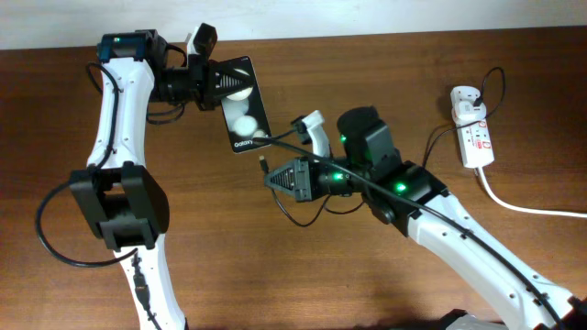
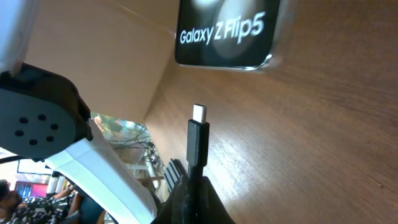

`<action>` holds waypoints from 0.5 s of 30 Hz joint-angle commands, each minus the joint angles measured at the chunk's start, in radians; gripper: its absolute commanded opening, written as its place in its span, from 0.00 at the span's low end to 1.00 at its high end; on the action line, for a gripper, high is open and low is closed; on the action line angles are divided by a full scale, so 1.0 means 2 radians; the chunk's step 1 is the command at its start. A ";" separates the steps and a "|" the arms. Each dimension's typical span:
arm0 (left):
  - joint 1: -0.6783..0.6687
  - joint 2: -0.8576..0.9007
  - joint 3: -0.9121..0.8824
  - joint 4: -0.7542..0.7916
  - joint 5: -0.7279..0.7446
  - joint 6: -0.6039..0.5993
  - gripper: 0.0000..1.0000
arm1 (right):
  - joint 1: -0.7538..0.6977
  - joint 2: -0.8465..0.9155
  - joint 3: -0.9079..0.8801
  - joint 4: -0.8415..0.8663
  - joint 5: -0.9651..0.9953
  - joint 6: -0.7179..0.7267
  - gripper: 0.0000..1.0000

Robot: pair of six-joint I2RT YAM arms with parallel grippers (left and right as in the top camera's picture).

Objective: Plug charger to phone and switch on socket
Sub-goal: 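Push the USB-C plug into the phone's bottom port with the right gripper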

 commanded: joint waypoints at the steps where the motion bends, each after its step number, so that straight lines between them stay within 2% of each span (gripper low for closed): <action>1: -0.001 -0.015 0.005 -0.001 0.023 -0.007 0.00 | 0.008 0.012 -0.004 0.013 0.007 0.010 0.04; 15: -0.014 -0.015 0.005 0.003 0.023 -0.007 0.00 | 0.008 0.013 -0.004 0.027 0.024 0.013 0.04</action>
